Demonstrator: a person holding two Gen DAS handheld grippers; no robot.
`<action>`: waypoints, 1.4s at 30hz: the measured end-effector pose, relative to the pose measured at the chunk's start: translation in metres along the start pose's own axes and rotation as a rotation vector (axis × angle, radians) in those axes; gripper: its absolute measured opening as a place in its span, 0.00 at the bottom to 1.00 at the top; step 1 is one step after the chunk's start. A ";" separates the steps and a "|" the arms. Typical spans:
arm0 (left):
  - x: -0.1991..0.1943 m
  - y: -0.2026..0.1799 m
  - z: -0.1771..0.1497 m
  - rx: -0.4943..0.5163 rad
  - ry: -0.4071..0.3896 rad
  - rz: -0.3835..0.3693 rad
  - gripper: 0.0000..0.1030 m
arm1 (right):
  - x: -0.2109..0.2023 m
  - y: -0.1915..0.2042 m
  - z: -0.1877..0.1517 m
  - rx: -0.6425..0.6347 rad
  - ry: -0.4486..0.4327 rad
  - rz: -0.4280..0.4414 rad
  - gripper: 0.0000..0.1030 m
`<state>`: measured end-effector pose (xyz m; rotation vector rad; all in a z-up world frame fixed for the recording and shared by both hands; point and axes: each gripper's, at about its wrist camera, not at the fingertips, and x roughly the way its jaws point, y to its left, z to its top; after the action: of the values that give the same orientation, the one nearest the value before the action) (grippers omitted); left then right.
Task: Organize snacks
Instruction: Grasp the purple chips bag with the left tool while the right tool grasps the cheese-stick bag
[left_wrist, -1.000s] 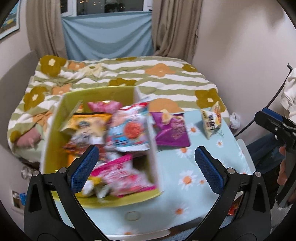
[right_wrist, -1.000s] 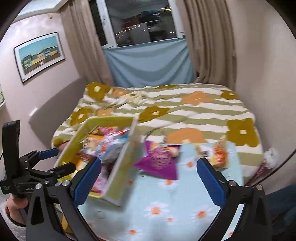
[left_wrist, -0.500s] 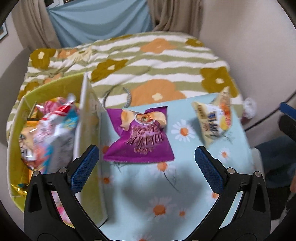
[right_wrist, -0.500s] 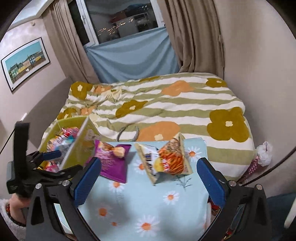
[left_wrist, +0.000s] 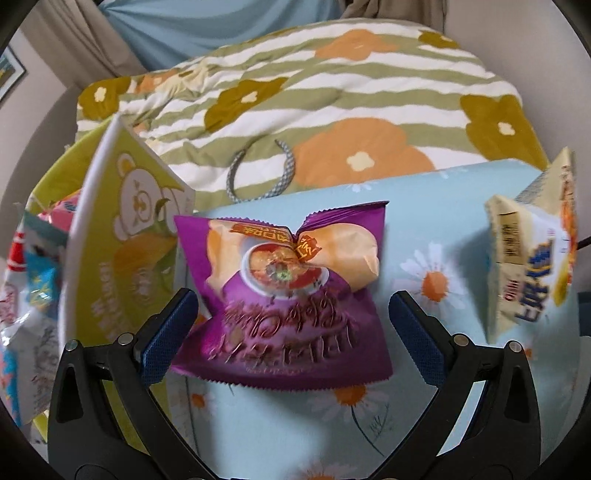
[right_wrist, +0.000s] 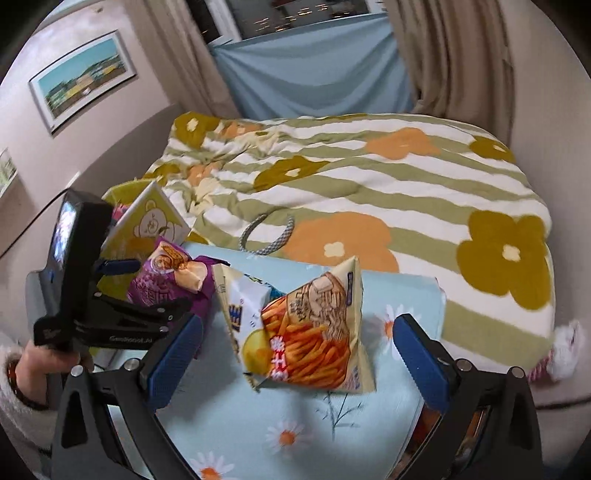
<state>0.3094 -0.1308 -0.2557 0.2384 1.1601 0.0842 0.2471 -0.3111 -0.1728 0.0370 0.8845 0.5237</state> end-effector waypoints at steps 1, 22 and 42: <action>0.005 -0.001 0.001 0.001 0.007 0.005 1.00 | 0.003 0.000 0.001 -0.015 0.008 0.008 1.00; 0.019 0.003 0.002 0.068 0.031 0.023 0.87 | 0.051 -0.007 0.006 -0.073 0.098 0.084 1.00; -0.010 0.014 -0.009 0.040 0.015 -0.038 0.80 | 0.080 0.005 -0.002 -0.135 0.159 0.083 1.00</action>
<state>0.2981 -0.1179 -0.2464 0.2512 1.1819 0.0300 0.2848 -0.2709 -0.2312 -0.0925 1.0036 0.6700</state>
